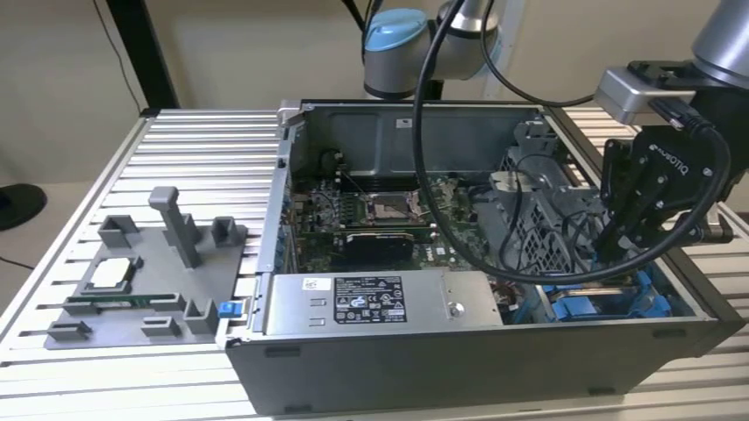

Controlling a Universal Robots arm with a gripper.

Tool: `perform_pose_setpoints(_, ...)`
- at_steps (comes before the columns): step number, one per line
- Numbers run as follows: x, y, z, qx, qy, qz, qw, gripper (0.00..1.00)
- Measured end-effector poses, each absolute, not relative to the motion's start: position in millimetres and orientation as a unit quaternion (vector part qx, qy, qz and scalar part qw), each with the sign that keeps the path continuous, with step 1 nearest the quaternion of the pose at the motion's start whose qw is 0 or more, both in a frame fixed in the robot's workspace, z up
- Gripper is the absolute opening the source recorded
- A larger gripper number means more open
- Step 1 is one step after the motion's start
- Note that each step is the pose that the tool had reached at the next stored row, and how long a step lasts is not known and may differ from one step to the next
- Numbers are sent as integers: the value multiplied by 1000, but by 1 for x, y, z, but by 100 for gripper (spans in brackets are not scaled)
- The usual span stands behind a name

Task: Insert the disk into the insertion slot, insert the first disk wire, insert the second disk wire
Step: 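Insert the second disk wire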

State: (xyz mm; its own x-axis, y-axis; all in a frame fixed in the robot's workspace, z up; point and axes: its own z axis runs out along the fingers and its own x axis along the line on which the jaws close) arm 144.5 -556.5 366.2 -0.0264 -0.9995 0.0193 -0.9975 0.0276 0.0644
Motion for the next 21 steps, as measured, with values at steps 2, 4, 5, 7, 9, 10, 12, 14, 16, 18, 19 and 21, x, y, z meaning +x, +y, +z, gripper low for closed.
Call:
perform_pose_setpoints(2,145,-557,366,697,-716,-16,29,0)
perform_pose_setpoints(4,145,-557,365,697,-716,-16,29,0)
perform_pose_setpoints(5,145,-557,365,697,-716,-16,29,0)
perform_pose_setpoints(7,144,-558,363,697,-716,-14,27,0)
perform_pose_setpoints(9,141,-558,361,697,-716,-10,22,0)
perform_pose_setpoints(10,140,-558,360,697,-717,-8,20,0)
perform_pose_setpoints(12,137,-559,358,697,-717,-4,17,0)
perform_pose_setpoints(14,136,-559,356,697,-717,-1,13,0)
perform_pose_setpoints(16,136,-559,355,697,-717,1,8,0)
perform_pose_setpoints(18,136,-559,354,697,-717,3,4,0)
perform_pose_setpoints(19,136,-559,353,697,-717,3,3,0)
perform_pose_setpoints(21,136,-559,353,697,-717,3,3,0)
